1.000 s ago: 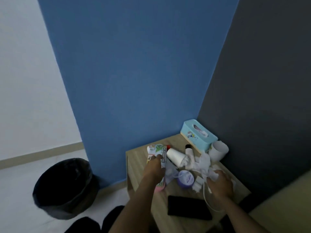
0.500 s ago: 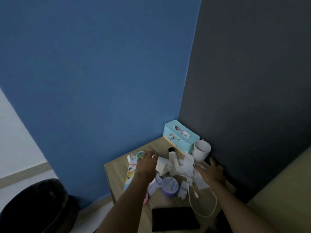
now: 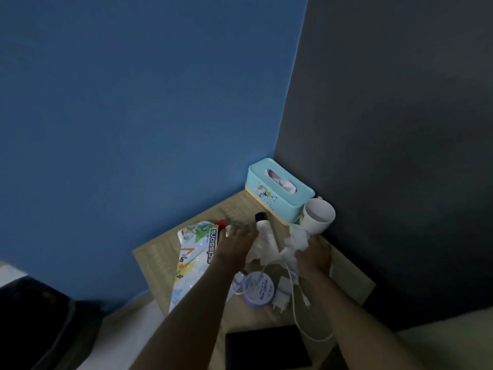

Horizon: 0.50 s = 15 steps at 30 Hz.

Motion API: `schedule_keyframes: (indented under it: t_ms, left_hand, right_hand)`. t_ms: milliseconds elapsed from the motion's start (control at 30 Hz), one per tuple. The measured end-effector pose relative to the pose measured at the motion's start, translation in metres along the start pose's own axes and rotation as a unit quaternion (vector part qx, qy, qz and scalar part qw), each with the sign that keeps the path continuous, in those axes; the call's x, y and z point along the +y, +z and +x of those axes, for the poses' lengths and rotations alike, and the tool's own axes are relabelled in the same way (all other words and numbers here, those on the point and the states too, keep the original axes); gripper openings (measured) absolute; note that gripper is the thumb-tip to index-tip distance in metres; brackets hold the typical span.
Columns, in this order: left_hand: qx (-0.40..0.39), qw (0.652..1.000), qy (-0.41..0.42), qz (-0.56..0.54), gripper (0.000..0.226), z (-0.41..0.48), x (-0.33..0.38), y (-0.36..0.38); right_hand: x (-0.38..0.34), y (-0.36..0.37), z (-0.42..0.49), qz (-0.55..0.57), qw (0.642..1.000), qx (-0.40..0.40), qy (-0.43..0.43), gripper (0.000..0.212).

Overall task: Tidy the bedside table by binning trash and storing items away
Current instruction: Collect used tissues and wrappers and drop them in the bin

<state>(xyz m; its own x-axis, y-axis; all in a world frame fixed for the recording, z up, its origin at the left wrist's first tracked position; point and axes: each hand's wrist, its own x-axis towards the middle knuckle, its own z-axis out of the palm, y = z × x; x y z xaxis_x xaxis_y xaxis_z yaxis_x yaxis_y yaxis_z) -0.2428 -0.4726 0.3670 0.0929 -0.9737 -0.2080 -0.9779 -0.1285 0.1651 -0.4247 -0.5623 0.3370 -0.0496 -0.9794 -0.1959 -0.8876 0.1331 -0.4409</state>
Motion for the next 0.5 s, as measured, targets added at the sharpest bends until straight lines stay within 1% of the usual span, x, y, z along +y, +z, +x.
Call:
schedule_keyframes:
  t_ms: [67, 100, 200, 300, 400, 500]
  left_hand:
    - [-0.008, 1.000, 0.006, -0.021, 0.084, 0.004, -0.004, -0.003]
    - [-0.003, 1.000, 0.005, -0.027, 0.083, 0.005, -0.006, -0.003]
    - [0.039, 0.997, -0.008, -0.061, 0.081, 0.004, -0.012, -0.005]
    - [0.088, 0.986, -0.019, -0.138, 0.078, -0.001, -0.009, -0.021]
    - [0.144, 0.971, -0.029, -0.191, 0.077, -0.016, -0.007, -0.047]
    - [0.191, 0.953, -0.050, -0.228, 0.090, -0.039, -0.013, -0.072]
  right_hand:
    - [-0.001, 0.003, 0.009, 0.009, 1.000, 0.008, -0.001, 0.030]
    - [-0.002, 0.003, 0.011, 0.002, 1.000, 0.004, -0.006, 0.026]
    - [-0.009, 0.002, 0.007, -0.015, 0.999, -0.009, -0.028, 0.026]
    - [-0.022, -0.010, 0.001, -0.013, 0.998, 0.001, -0.068, 0.027]
    - [-0.051, -0.033, -0.009, 0.049, 0.989, 0.041, -0.131, 0.020]
    - [-0.089, -0.062, -0.020, 0.088, 0.972, 0.103, -0.191, 0.021]
